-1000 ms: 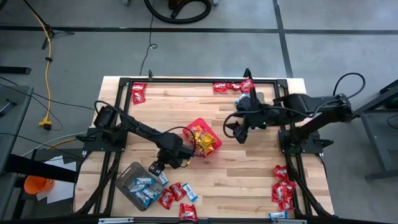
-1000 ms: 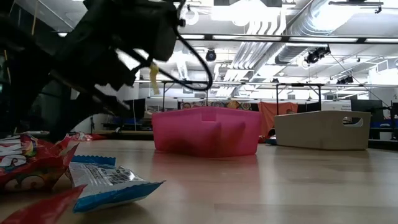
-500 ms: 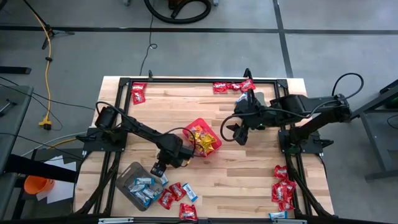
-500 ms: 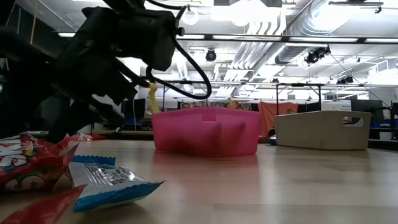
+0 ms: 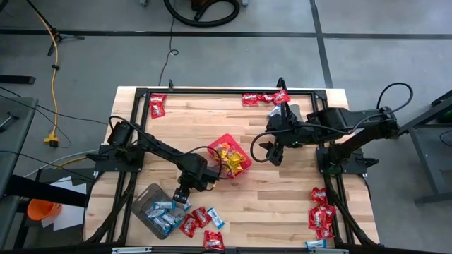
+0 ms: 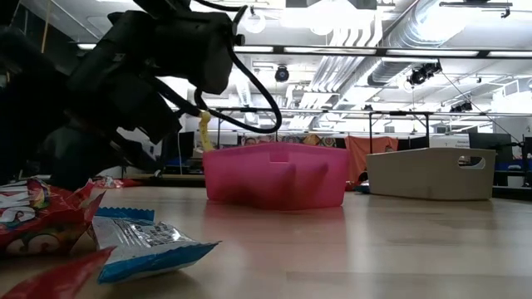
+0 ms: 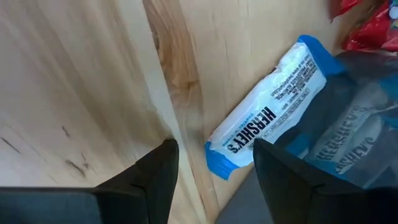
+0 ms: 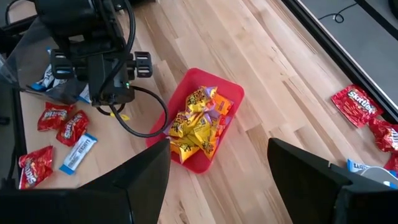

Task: Sort candy
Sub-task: Put the blue candy into the black bin

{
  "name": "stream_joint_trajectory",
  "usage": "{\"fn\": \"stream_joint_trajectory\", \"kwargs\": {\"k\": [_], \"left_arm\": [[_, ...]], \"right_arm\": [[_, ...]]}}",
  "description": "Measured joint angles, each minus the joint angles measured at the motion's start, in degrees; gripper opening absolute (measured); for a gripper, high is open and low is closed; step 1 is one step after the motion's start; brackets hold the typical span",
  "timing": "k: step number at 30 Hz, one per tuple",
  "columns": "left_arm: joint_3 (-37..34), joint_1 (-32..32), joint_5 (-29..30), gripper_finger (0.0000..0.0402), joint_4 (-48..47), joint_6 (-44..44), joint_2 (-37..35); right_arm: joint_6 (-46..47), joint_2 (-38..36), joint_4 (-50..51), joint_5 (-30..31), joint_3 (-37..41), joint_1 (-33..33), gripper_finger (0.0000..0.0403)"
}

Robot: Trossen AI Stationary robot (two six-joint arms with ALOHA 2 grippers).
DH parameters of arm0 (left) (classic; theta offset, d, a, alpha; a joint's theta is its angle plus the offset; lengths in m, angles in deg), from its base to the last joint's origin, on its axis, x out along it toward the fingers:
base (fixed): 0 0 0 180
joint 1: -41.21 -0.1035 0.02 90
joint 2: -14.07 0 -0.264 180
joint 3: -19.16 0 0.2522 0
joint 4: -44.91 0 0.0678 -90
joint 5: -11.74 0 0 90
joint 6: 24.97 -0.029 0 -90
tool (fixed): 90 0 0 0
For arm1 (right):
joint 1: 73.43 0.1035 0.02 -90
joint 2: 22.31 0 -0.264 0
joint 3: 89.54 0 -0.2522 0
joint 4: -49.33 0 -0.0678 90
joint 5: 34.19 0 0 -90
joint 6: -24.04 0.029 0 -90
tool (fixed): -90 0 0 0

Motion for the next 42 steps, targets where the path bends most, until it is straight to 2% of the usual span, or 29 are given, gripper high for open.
{"fn": "stream_joint_trajectory", "kwargs": {"k": [5,9,13,18,20,28,35,38,42], "left_arm": [[0.0,0.6,0.8,0.0183,0.1,2.3,0.0],[0.0,1.0,2.1,0.0156,0.3,4.2,0.0],[0.0,1.2,2.0,0.0113,0.4,4.6,0.1],[-0.1,1.3,1.1,0.0027,-0.1,4.2,0.1],[-0.1,1.3,1.1,0.0009,-0.7,4.2,0.1],[-0.1,-0.4,2.6,0.0002,-6.5,0.5,-1.5],[0.0,-5.2,7.3,0.0001,-6.6,0.6,-9.6],[0.2,-7.5,9.1,0.0000,-7.1,3.7,-15.1],[2.9,-8.3,9.1,0.0000,-11.9,13.5,-22.8]], "right_arm": [[0.0,0.0,0.0,0.0,0.0,0.5,0.0264],[0.0,0.0,0.1,0.4,0.0,1.1,0.0264],[0.0,0.0,0.1,0.5,0.0,1.2,0.0264],[0.0,0.0,0.3,0.5,0.0,1.2,0.0264],[0.0,0.0,0.4,0.5,0.0,1.2,0.0264],[0.0,0.0,0.4,0.6,0.0,1.2,0.0264],[0.0,0.0,0.4,0.7,0.0,1.2,0.0264],[0.0,0.0,0.4,0.7,0.0,1.2,0.0264],[0.0,0.0,0.4,0.7,0.0,1.1,0.0264]]}}
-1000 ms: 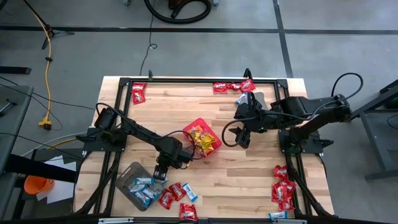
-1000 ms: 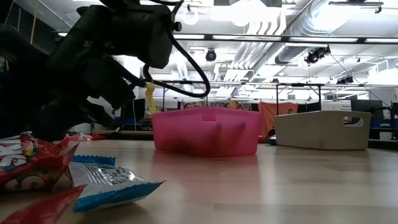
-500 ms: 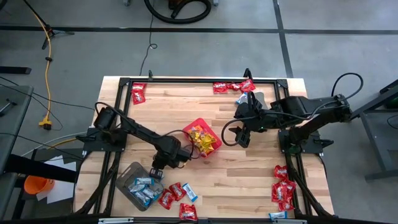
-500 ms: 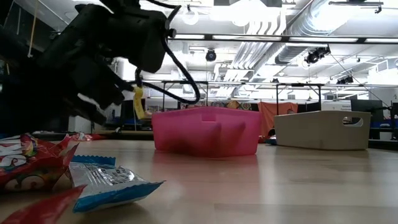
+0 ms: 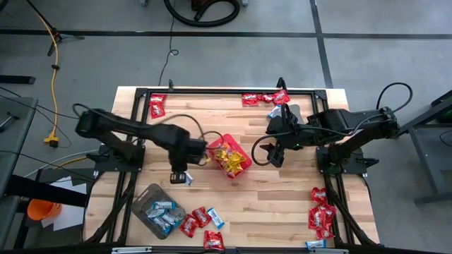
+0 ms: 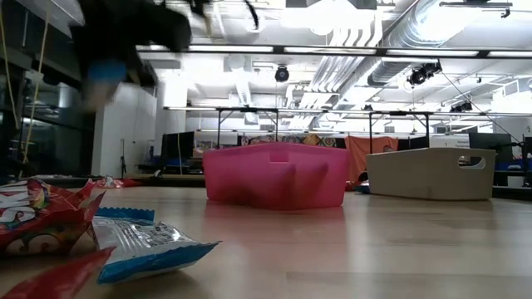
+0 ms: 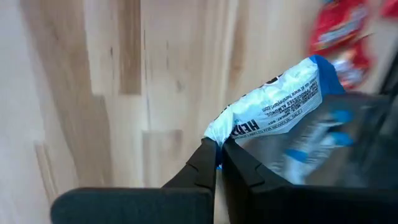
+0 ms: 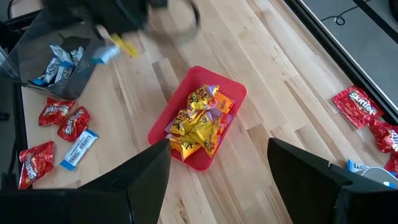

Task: Sort candy
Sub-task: Put the blue candy into the black bin

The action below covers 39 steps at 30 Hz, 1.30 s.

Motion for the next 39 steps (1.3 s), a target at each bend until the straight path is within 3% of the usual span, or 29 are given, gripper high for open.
{"fn": "stream_joint_trajectory", "kwargs": {"k": [4,9,15,19,24,35,39], "left_arm": [[2.5,4.2,-0.3,0.0000,-6.5,9.3,-6.7],[0.8,15.2,-0.3,0.0000,-13.3,20.4,-10.6],[-4.4,29.7,-3.3,0.0000,-2.6,34.5,-9.8],[-5.4,35.3,-2.8,0.0003,3.5,41.1,-8.1],[-5.5,36.0,-1.0,0.0030,3.7,43.1,-7.2],[-5.5,32.9,-6.0,0.0152,4.4,42.0,-7.7],[-3.9,29.0,-0.9,0.0169,8.6,41.5,-8.3]], "right_arm": [[-0.4,0.0,0.0,1.8,0.0,0.0,0.0264],[-0.4,0.0,0.0,2.4,0.0,0.0,0.0264],[-1.0,0.0,0.0,2.4,0.0,0.0,0.0264],[-2.0,0.0,0.0,2.4,0.0,0.0,0.0264],[-2.0,0.0,0.0,2.4,0.0,-0.3,0.0264],[-1.6,0.0,0.5,1.9,0.0,0.9,0.0264],[0.4,0.0,2.3,1.9,0.0,2.2,0.0264]]}}
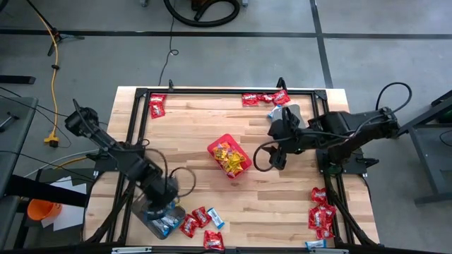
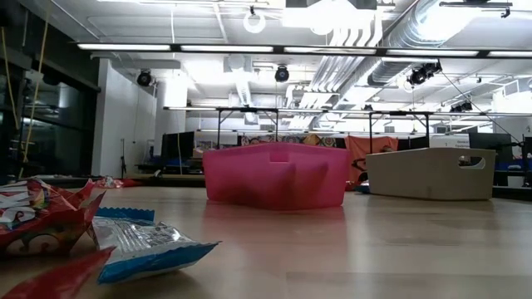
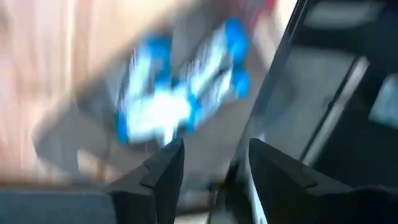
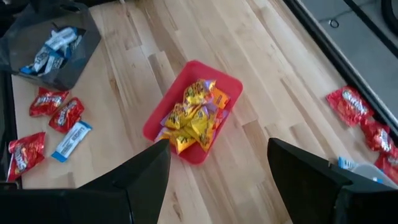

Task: Sort candy
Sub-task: Put the blue candy into the black bin

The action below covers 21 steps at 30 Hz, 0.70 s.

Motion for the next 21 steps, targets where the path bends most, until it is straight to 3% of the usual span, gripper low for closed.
{"fn": "stream_joint_trajectory", "kwargs": {"k": [4,7,14,21], "left_arm": [[2.4,-5.2,12.5,0.0170,8.5,-8.5,0.0],[2.6,-10.5,17.0,0.0170,17.0,-16.4,0.0],[2.6,-22.8,15.0,0.0170,26.9,-30.1,-0.8],[-1.8,-29.4,14.8,0.0170,32.7,-33.5,-7.4]], "right_arm": [[3.9,0.0,3.0,0.1,0.0,1.8,0.0264],[7.4,0.0,6.1,1.3,0.0,3.7,0.0264],[18.1,0.0,13.4,5.5,0.0,8.3,0.0264],[25.3,0.0,14.9,6.5,0.0,10.2,0.0264]]}}
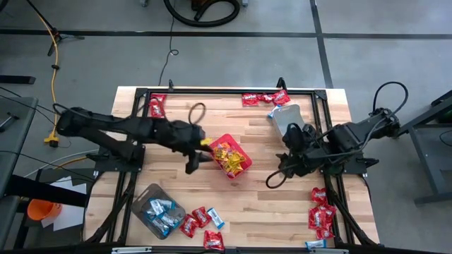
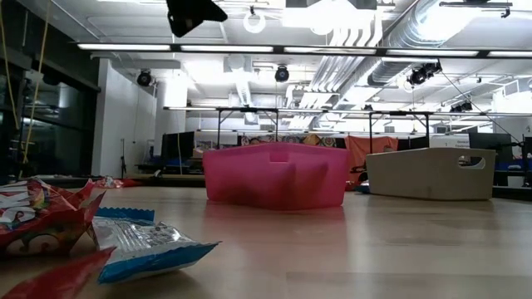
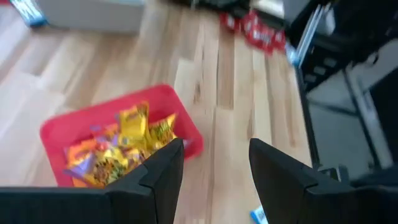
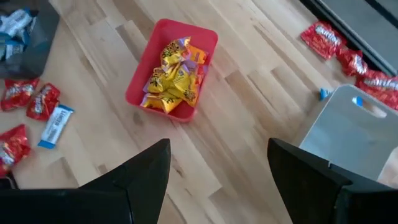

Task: Sort candy
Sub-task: Put the blue candy into the black bin

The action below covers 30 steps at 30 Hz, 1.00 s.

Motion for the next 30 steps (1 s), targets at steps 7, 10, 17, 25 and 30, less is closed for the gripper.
{"fn": "stream_joint_trajectory", "kwargs": {"k": [7,10,17,25,30], "left_arm": [[-12.0,-1.1,0.2,0.0170,11.8,4.8,-9.4],[-15.8,-1.1,1.2,0.0170,14.8,7.0,-12.0],[-18.7,-1.1,2.8,0.0170,17.9,9.1,-13.8],[-18.7,-1.1,4.1,0.0170,18.4,9.1,-13.8],[-18.7,-1.1,5.5,0.0170,18.5,9.5,-13.8]], "right_arm": [[4.3,0.2,-4.6,-19.6,4.9,3.0,0.0264],[6.8,0.2,-14.2,-30.9,13.0,7.5,0.0264],[20.9,1.8,-50.6,-44.2,33.6,18.9,0.0264],[25.7,12.6,-54.2,-54.3,36.7,25.8,0.0264],[23.4,19.8,-53.3,-56.2,33.3,27.3,0.0264]]}}
